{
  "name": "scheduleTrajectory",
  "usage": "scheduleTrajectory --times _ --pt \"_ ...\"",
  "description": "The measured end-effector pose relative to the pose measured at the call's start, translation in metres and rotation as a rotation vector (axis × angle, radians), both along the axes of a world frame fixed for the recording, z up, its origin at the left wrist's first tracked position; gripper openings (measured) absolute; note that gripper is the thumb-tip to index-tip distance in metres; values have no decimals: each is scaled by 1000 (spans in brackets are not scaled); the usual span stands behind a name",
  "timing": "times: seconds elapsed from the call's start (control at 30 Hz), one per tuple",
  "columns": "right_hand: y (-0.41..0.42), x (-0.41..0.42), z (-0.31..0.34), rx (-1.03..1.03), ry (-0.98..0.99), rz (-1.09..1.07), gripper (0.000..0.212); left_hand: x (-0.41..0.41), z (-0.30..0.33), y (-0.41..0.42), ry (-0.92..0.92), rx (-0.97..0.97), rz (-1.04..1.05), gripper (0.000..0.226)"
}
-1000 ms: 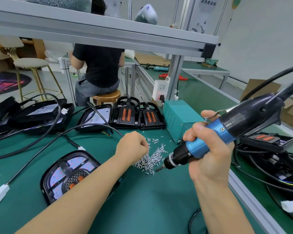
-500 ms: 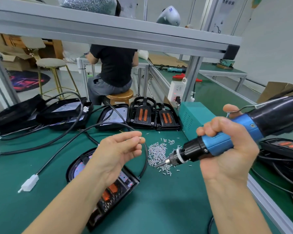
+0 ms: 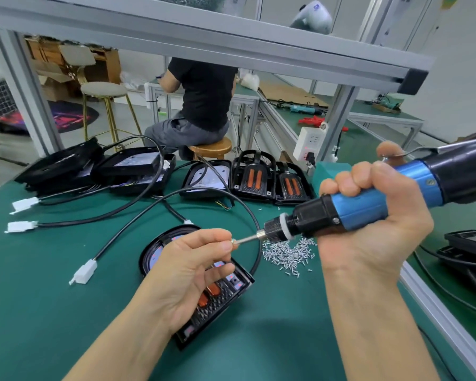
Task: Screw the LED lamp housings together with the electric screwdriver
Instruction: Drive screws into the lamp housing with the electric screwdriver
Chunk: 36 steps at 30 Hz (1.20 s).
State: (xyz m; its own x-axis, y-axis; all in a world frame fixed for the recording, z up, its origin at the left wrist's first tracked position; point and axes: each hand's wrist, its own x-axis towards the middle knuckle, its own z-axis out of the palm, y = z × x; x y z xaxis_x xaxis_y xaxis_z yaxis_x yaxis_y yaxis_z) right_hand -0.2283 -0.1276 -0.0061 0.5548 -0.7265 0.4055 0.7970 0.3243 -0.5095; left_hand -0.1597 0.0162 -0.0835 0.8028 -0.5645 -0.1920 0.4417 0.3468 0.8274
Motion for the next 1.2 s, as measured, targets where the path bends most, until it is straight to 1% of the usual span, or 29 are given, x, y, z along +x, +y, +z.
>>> scheduleTrajectory --times 0.33,0.53,0.63,0.7,0.77,0.87,1.0,1.13,1.2 --pt "4 3 -2 -39 0 4 19 -1 -4 4 -5 -6 -8 14" --pt "6 5 -4 -50 8 -2 19 2 -4 5 -92 44 20 13" --pt "7 6 -6 -62 0 13 20 3 -6 7 -103 38 20 13" --pt "7 7 -7 -80 -3 18 20 4 -6 7 -141 49 22 12" --pt "8 10 -10 -98 5 18 21 6 -7 8 -226 106 25 15" --pt "11 14 -18 -124 41 10 22 10 -9 13 -339 238 11 25" --pt "11 16 -27 -92 69 14 22 15 -12 20 -453 391 -75 19" --pt "7 15 -32 -107 94 -5 23 16 -12 13 -629 592 -125 26" --pt "5 14 -34 -124 111 -15 24 16 -14 10 -676 653 -151 27"
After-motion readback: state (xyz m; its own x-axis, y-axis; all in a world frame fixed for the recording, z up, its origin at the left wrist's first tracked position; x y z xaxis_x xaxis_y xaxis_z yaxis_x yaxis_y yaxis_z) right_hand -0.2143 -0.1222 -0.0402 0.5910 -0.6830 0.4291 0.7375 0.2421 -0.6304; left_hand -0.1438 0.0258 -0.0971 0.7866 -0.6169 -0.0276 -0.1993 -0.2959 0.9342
